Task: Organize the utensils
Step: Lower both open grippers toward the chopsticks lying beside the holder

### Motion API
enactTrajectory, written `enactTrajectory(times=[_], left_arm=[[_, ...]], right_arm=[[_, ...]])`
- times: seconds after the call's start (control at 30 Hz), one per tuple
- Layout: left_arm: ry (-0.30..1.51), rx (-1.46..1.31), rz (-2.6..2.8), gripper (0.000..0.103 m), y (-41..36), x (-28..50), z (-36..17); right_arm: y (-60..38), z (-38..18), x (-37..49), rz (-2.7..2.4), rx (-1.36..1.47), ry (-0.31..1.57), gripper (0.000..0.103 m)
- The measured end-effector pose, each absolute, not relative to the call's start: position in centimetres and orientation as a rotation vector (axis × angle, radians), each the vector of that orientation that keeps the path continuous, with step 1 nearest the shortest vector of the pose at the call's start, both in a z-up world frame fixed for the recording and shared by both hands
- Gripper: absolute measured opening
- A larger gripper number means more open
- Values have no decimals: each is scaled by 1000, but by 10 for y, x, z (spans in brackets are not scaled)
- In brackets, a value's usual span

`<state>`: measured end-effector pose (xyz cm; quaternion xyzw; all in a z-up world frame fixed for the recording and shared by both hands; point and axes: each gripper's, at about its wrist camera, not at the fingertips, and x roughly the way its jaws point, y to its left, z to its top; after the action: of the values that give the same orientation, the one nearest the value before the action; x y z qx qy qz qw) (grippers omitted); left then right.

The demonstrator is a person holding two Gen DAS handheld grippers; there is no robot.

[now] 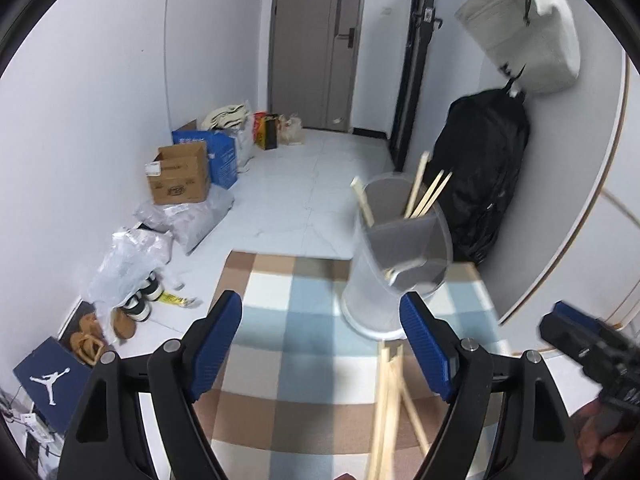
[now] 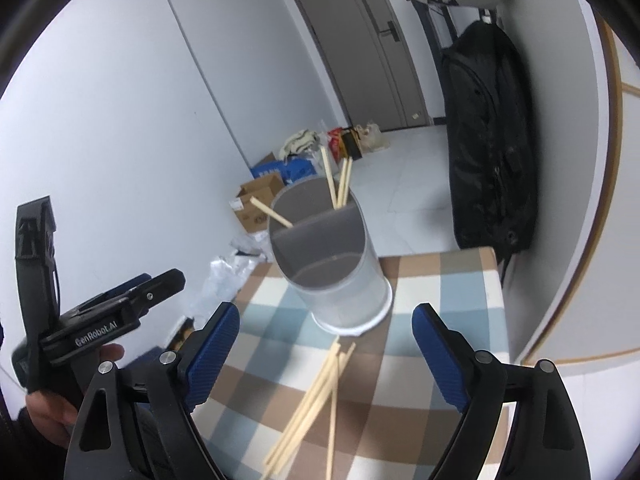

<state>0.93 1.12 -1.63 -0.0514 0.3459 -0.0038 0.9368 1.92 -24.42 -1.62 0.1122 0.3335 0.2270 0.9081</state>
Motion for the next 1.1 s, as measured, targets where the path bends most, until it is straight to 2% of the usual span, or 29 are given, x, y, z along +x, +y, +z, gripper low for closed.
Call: enactTrajectory(times=[0.47,0.6,0.67,0.83,1.0,1.1], left_arm=[[868,-218,4,78,26,23,-69],[895,-202,37,78,26,28,-75],[901,-190,38,78,25,30,-75],[934,-223,38,78,34,36,-79],[976,-255,42,78,44,40,-86],[983,-248,41,78,46,42,-87]], right_arm=[[-220,-71,28,483,133,859,87],[-209,-92,38,513,112,965,75],[-202,-105,44,505,86,1027,66],[-187,-126,52,518,28,1090,65],[-172,-136,64,508,-11,1116,54],[-165,-140,71,502,-30,1137,43]])
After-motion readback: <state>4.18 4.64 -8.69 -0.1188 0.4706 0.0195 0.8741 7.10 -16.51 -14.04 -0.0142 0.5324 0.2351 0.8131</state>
